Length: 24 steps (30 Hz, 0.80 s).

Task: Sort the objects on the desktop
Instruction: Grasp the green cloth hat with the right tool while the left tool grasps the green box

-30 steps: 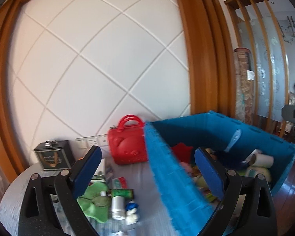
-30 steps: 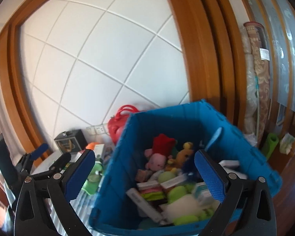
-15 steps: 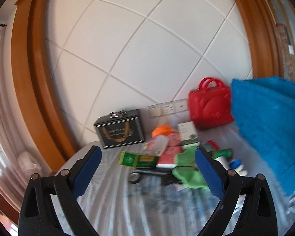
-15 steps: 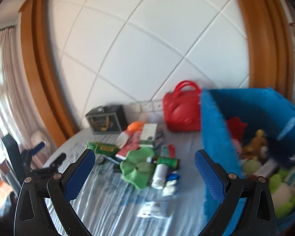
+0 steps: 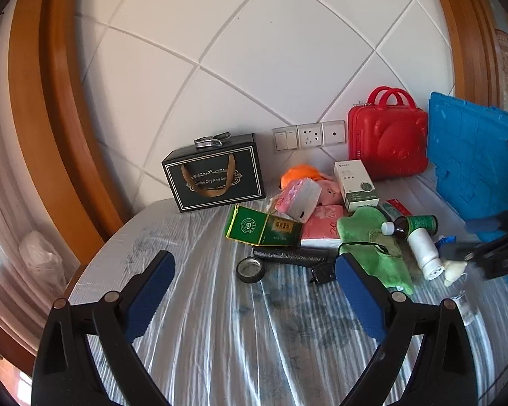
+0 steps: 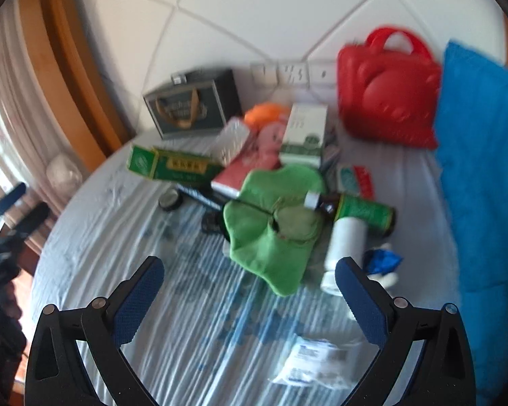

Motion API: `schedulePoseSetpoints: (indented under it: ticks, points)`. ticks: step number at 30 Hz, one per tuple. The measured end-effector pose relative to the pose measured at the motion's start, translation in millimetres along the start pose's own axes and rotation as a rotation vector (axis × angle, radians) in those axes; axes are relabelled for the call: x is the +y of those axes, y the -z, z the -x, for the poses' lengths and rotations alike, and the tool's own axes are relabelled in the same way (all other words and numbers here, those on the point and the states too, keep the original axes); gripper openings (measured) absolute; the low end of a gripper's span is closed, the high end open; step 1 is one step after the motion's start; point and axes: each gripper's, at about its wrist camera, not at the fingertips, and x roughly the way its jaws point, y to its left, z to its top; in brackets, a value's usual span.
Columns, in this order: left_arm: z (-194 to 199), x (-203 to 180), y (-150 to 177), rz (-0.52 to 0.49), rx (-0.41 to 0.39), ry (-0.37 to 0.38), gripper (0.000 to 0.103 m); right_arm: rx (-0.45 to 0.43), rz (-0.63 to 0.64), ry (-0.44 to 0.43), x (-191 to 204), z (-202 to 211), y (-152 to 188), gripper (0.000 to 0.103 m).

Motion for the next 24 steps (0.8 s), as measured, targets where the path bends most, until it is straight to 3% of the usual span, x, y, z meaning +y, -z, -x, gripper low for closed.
schedulePoseSetpoints:
  ticks: [7, 11, 14, 16, 18, 20, 24]
  points:
    - [-49.0, 2.4, 8.6, 0.023, 0.069, 0.031, 0.097, 0.215, -0.04, 0.019, -26.0, -140.3, -4.7, 0.102]
    - [-80.0, 3.1, 18.4, 0.045, 0.113, 0.033, 0.097, 0.27, -0.045, 0.036, -40.3, -183.4, -3.5, 0.103]
    - [-107.7, 1.8, 26.0, 0.073, 0.153, 0.042, 0.097, 0.274, 0.063, 0.107, -37.8, -197.2, -0.3, 0.101]
    - [-121.0, 0.7, 28.2, 0.092, 0.169, 0.046, 0.097, 0.266, 0.12, 0.116, -33.9, -198.6, 1.4, 0.083]
    - [-136.1, -1.0, 29.1, 0.118, 0.175, 0.051, 0.097, 0.241, 0.176, 0.109, -25.8, -193.1, 0.1, 0.045]
    - [-149.1, -3.2, 28.6, 0.137, 0.165, 0.05, 0.097, 0.223, 0.248, 0.135, -18.2, -186.2, 1.3, 0.022]
    - [-169.6, -2.7, 30.2, 0.136, 0.119, 0.03, 0.097, 0.205, 0.17, 0.056, -35.6, -165.9, 1.8, 0.018]
